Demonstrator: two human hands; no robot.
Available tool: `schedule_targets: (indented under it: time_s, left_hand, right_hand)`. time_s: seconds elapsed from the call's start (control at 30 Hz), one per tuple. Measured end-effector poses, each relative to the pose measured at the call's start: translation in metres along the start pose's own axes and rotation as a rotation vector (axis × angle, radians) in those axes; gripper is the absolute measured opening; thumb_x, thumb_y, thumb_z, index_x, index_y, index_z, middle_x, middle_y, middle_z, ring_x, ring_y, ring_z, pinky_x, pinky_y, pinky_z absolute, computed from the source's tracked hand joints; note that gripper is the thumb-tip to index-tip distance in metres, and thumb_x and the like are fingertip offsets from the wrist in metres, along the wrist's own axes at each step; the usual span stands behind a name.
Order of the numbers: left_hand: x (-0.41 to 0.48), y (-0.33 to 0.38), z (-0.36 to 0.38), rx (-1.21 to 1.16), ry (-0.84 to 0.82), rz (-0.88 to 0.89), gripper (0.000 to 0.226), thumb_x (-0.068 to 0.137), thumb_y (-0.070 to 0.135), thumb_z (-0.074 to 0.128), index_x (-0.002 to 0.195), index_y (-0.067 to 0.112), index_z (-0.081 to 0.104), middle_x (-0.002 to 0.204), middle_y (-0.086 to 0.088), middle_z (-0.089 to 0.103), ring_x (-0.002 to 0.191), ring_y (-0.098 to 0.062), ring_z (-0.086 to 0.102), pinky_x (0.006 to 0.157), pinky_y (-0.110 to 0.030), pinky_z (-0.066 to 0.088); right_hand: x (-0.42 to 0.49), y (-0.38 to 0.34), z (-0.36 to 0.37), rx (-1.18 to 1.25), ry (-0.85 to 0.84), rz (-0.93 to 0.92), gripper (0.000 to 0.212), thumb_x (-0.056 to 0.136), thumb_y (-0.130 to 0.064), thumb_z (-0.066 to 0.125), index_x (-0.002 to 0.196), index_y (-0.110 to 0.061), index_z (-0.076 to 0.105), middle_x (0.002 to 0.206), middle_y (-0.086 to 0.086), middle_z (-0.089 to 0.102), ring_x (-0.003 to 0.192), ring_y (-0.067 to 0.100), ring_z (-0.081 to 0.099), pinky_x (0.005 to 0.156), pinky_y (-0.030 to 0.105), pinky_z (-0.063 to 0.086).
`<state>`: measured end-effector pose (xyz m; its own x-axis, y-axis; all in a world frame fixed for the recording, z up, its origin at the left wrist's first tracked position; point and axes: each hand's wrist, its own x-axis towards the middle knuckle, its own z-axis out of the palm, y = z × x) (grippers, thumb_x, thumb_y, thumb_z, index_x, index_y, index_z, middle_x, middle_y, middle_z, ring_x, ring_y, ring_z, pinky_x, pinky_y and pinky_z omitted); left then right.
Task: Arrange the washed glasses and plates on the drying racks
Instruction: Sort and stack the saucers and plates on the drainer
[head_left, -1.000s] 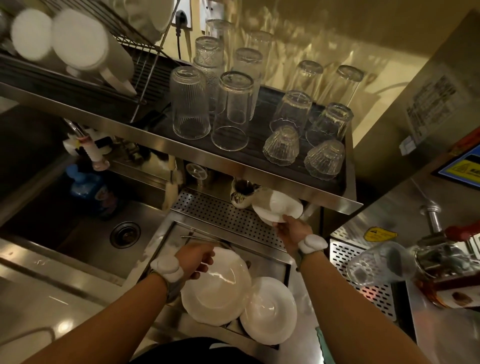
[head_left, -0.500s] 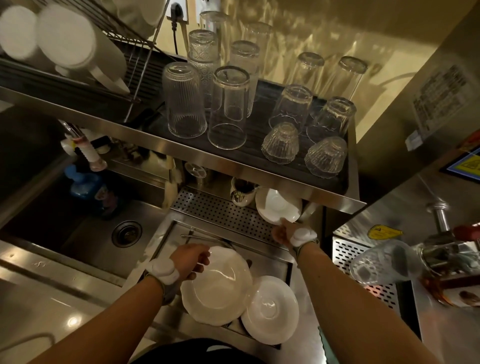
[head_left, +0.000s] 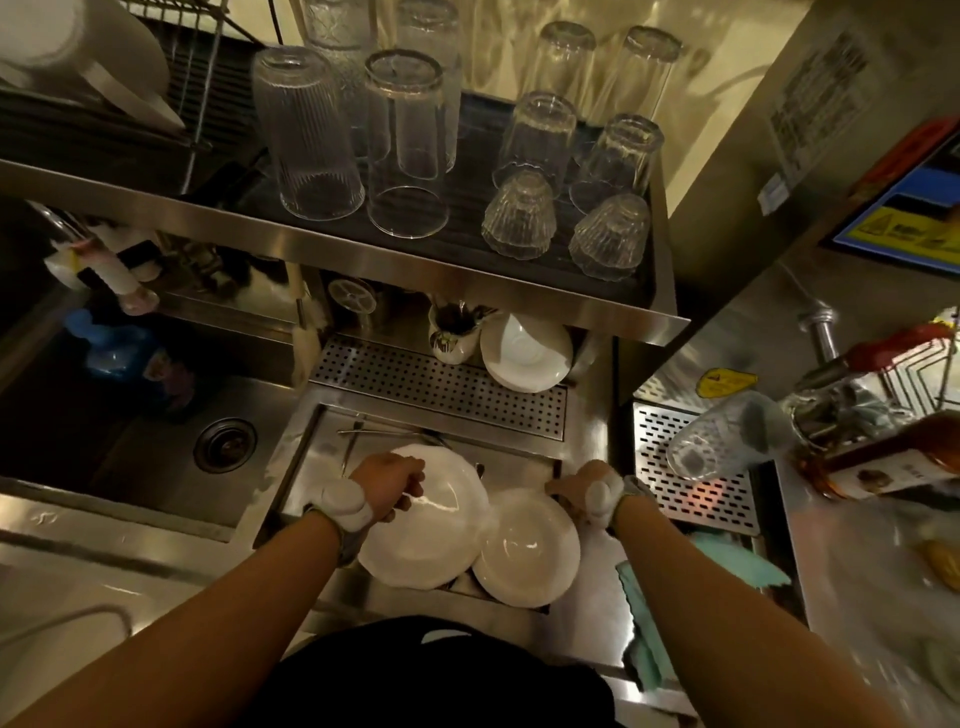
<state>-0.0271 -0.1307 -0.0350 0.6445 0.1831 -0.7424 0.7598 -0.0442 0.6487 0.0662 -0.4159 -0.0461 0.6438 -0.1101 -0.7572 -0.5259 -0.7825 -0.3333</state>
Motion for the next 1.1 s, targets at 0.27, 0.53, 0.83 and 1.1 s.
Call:
schedule_targets:
  time_s: [0.27,0.53,0.83,1.1]
  left_hand:
    - [-0.01,-0.001,0.013,0.119,-0.07,0.021,0.027,0.102,0.028,0.053,0.096,0.006,0.067,0.083,-0.007,0.065,0.066,-0.019,0.053,0.059,-0.027,0.039]
    - [-0.007,-0.001,0.007,0.167,-0.084,0.054,0.026,0.102,0.026,0.052,0.09,0.007,0.066,0.082,-0.007,0.066,0.062,-0.019,0.053,0.054,-0.027,0.037]
    - [-0.011,0.008,0.003,0.126,-0.058,0.069,0.024,0.101,0.024,0.053,0.095,0.004,0.066,0.084,-0.01,0.065,0.062,-0.019,0.052,0.054,-0.027,0.036]
    - [-0.009,0.007,-0.011,0.089,-0.044,0.043,0.029,0.101,0.024,0.054,0.105,-0.001,0.066,0.083,-0.01,0.064,0.064,-0.02,0.05,0.054,-0.027,0.035]
  right_hand:
    - [-0.02,0.029,0.013,-0.197,-0.115,0.016,0.067,0.076,-0.026,0.088,0.13,0.004,0.061,0.132,0.022,0.062,0.119,0.038,0.062,0.094,0.039,0.052]
    - [-0.03,0.015,-0.012,-0.266,-0.099,0.017,0.048,0.095,-0.023,0.07,0.133,0.003,0.06,0.109,0.013,0.061,0.069,0.016,0.057,0.054,0.021,0.046]
    - [-0.042,-0.038,-0.061,0.028,0.151,-0.113,0.044,0.105,-0.034,0.05,0.125,0.001,0.065,0.124,0.02,0.067,0.106,0.032,0.065,0.082,0.032,0.053]
    - [-0.02,-0.054,-0.048,0.71,0.058,-0.134,0.021,0.094,-0.006,0.066,0.108,0.01,0.061,0.071,0.018,0.071,0.064,0.031,0.071,0.06,0.038,0.06]
